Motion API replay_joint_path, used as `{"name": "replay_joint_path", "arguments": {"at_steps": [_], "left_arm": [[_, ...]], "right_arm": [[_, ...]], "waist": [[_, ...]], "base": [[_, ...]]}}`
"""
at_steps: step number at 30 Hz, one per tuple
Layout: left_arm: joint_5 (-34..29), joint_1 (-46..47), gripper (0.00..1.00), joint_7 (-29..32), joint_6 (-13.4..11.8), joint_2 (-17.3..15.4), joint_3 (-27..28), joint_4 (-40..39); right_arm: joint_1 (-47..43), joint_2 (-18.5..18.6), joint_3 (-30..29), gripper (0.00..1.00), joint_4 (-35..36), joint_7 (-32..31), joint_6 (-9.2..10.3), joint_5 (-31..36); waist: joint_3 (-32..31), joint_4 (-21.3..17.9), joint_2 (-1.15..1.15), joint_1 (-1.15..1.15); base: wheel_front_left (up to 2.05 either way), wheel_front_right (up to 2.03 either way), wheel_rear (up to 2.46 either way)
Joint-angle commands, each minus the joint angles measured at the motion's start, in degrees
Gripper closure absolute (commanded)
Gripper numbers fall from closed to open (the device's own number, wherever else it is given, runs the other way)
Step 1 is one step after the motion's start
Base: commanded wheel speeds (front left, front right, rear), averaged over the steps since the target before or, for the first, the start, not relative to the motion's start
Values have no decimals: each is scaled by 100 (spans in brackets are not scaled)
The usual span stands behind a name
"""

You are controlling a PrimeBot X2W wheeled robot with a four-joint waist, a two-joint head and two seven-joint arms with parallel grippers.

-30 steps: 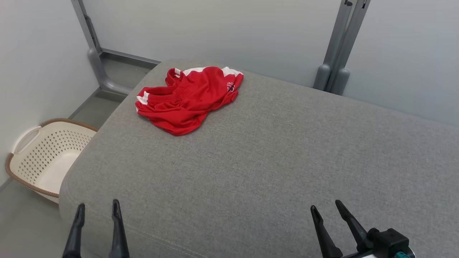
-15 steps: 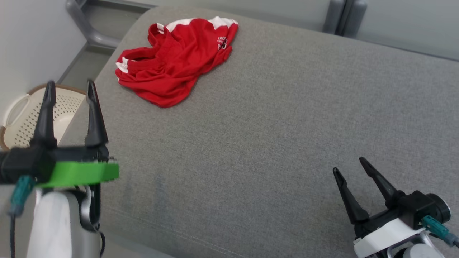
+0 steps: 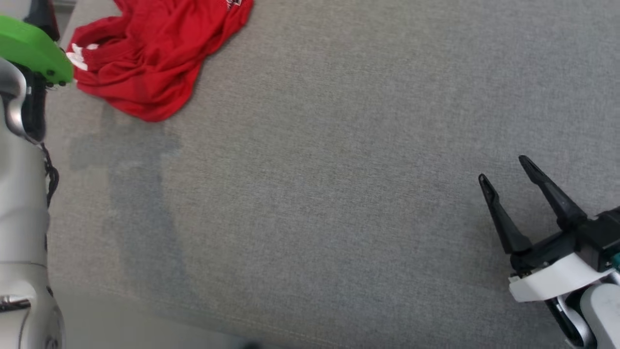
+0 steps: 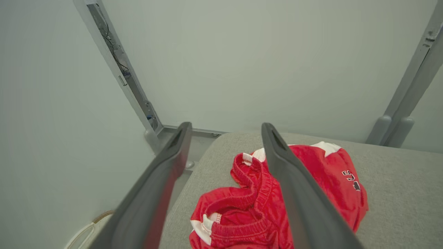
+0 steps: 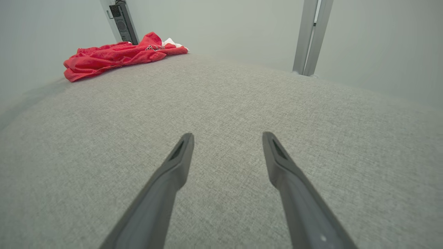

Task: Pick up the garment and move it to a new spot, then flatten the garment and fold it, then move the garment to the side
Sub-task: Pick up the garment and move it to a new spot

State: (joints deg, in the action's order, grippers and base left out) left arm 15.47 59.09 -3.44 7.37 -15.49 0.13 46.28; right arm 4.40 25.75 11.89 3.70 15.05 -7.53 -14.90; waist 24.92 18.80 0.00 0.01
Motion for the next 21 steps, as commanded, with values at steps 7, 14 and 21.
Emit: {"name": "replay_joint_path", "arguments": {"at_steps": [7,14,21], "left_arm": [[437,1027,0,858,-20,-316,-76,1379],[660,1395,0,1217,-12,-559,60,2186],[808,1504,0,1342,14,-371,-50,2476]], "right_arm": [[370,7,-255,0,246,16,9,58],[493,-210,-343,0,258,1,11,95],[472,-268,-479,0,140,-45,18,156]], "waist": [[1274,-882,0,-1],[1727,-1134,0,-1],[2003,-1114,0,-1]], "base": [[0,0,0],[0,0,0],[0,0,0]]}}
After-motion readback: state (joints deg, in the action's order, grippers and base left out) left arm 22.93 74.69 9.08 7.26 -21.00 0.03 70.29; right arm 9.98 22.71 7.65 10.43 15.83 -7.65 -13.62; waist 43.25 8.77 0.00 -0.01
